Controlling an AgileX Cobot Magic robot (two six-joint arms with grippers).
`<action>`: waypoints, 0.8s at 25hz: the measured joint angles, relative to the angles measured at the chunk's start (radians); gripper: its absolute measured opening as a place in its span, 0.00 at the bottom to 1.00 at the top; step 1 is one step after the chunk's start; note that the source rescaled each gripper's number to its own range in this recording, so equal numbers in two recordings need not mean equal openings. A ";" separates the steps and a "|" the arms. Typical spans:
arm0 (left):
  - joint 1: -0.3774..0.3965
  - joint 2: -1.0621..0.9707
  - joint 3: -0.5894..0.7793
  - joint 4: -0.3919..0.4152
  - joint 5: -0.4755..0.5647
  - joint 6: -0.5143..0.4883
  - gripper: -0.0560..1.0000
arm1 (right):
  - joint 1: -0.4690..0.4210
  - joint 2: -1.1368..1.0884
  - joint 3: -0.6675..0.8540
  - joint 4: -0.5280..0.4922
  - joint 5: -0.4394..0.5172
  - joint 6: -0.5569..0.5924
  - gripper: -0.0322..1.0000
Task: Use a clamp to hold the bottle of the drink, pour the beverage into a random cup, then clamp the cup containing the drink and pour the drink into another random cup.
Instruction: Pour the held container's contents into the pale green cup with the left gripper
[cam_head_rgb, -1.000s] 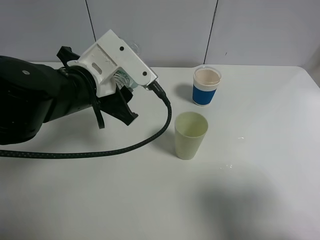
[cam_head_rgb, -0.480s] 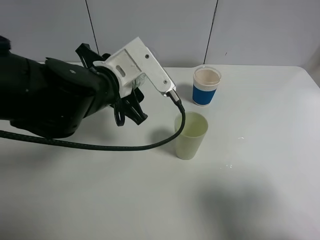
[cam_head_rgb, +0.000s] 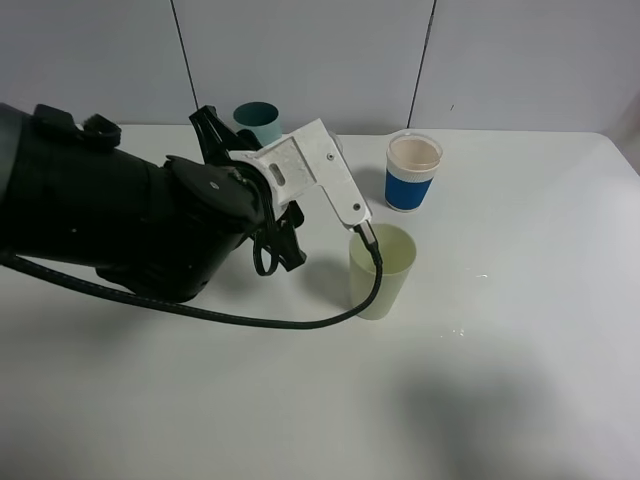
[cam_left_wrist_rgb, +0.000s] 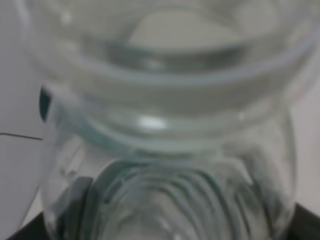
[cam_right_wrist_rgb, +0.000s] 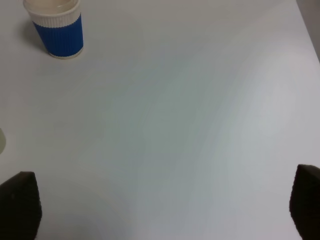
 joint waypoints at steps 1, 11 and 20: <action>-0.006 0.010 -0.002 0.003 -0.008 0.001 0.07 | 0.000 0.000 0.000 0.000 0.000 0.000 1.00; -0.030 0.113 -0.042 0.026 -0.066 0.095 0.07 | 0.000 0.000 0.000 0.000 0.000 0.000 1.00; -0.031 0.149 -0.042 0.129 -0.070 0.117 0.07 | 0.000 0.000 0.000 0.000 0.000 0.000 1.00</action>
